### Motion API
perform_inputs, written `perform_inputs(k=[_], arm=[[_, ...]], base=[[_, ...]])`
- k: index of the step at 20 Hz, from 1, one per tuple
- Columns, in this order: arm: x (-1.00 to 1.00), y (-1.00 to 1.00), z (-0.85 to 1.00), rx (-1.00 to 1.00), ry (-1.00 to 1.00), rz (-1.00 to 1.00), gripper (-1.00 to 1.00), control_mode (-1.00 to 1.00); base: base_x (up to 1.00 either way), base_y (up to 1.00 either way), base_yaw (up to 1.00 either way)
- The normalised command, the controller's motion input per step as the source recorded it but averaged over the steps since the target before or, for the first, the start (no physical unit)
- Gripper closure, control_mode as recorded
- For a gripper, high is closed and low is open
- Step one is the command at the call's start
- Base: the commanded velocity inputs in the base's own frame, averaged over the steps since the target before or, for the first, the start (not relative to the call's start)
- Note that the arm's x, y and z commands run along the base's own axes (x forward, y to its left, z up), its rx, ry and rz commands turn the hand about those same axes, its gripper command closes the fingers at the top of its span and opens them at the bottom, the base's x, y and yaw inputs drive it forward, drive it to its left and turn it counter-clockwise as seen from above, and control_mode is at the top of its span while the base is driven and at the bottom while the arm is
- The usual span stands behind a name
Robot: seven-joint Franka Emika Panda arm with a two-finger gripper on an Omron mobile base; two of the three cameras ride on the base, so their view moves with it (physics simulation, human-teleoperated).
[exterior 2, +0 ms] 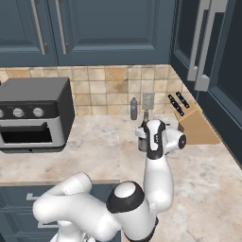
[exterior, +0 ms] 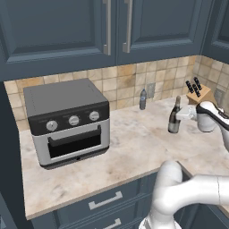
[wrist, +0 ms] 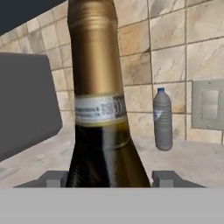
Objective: Place the drinks on the dining counter in a tight cluster.
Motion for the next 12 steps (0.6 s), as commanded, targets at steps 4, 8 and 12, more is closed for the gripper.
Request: perform_inputs(k=[4,8,12], arm=[[-0.36,0.07,0.24,0.19,0.0,0.04,1.0,-1.0],[-0.41,0.11,0.28,0.18,0.0,0.02,1.0,-1.0],[-0.45,0.14,0.35,0.11,0.0,0.02,1.0,-1.0]], base=[[0.0,0.0,0.0],[0.0,0.0,0.0],[0.0,0.0,0.0]])
